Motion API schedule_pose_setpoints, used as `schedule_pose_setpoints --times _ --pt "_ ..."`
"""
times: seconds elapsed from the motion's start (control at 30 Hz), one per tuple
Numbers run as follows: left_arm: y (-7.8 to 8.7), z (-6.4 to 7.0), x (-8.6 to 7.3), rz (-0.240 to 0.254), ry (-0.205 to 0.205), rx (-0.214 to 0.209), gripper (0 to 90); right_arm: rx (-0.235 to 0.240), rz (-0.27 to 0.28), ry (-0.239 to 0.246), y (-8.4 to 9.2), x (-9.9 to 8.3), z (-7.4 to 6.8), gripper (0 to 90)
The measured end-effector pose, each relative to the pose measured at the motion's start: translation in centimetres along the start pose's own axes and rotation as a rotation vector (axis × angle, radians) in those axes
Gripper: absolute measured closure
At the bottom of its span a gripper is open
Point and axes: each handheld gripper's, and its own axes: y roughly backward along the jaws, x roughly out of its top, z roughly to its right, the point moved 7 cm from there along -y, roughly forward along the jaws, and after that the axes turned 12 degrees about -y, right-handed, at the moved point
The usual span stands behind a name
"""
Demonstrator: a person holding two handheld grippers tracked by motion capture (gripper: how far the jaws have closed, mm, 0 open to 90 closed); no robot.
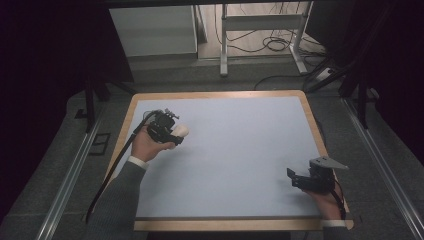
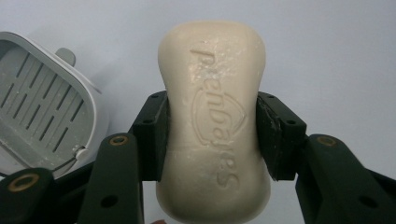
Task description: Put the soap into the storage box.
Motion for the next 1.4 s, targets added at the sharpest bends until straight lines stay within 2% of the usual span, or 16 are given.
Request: schedule_pose_setpoints --times 0.13,0.57,0.87,1.17,1.4 --pt "0.2 -0.7 0.0 -0.007 0.004 0.017 49.4 -0.001 0.0 0.0 0.0 0.0 0.0 9.5" --pt "0.2 -2.5 -0.1 -0.018 0.041 0.02 49.4 -0.005 -0.003 0.0 -0.1 -0.1 0.2 9.5" --pt "0.1 -3.8 -0.3 -0.017 0.078 -0.006 49.4 -0.007 -0.005 0.002 -0.1 -0.1 0.2 9.5" --pt "0.2 -5.6 -0.7 -0.016 0.123 0.037 49.4 -0.007 -0.007 0.001 -0.1 -0.1 0.3 9.5" --pt "-0.1 -6.8 -0.8 -0.015 0.161 0.04 49.4 -0.011 -0.007 0.004 -0.1 -0.1 0.4 9.5"
